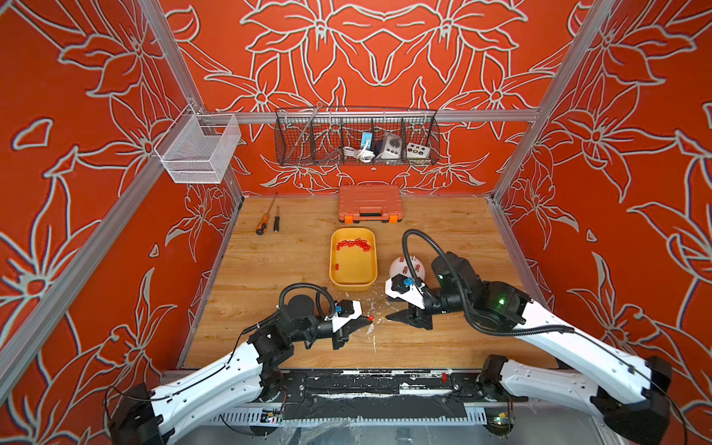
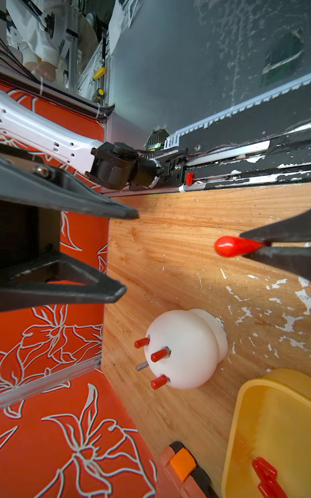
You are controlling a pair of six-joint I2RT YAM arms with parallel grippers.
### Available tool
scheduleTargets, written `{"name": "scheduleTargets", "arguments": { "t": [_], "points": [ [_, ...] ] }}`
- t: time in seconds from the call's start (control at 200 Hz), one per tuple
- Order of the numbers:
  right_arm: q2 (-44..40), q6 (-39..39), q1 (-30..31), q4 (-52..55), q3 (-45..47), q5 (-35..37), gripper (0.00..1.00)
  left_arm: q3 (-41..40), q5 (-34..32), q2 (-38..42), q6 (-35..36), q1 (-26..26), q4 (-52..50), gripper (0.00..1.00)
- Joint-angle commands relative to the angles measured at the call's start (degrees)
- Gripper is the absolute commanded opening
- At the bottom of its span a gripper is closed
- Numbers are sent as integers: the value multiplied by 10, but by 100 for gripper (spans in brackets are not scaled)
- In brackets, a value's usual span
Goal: Cover the protruding screws with screw protection sleeves
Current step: Pick up the screw protection sleeve from the center of the board.
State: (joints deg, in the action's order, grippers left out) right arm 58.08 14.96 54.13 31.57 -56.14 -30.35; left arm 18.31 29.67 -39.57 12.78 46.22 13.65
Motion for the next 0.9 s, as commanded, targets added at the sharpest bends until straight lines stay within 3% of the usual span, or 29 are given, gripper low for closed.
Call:
{"name": "scheduleTargets", "arguments": {
  "t": [0.0, 0.385, 0.576, 0.751, 0.896],
  "points": [
    [7, 37, 13, -16, -3, -31, 46, 8, 11, 10, 17, 5, -7, 0],
    [72, 72, 57, -48, -22, -9, 42, 0, 8, 27, 17, 6, -10, 0],
    [76, 77, 65, -45, -27, 7, 39, -1, 7, 26, 18, 6, -9, 0],
    [67, 74, 66, -47, -27, 12, 44, 0, 7, 23, 19, 6, -10, 0],
    [73, 76, 66, -38, -31, 7, 39, 1, 7, 24, 19, 7, -10, 0]
  ]
}}
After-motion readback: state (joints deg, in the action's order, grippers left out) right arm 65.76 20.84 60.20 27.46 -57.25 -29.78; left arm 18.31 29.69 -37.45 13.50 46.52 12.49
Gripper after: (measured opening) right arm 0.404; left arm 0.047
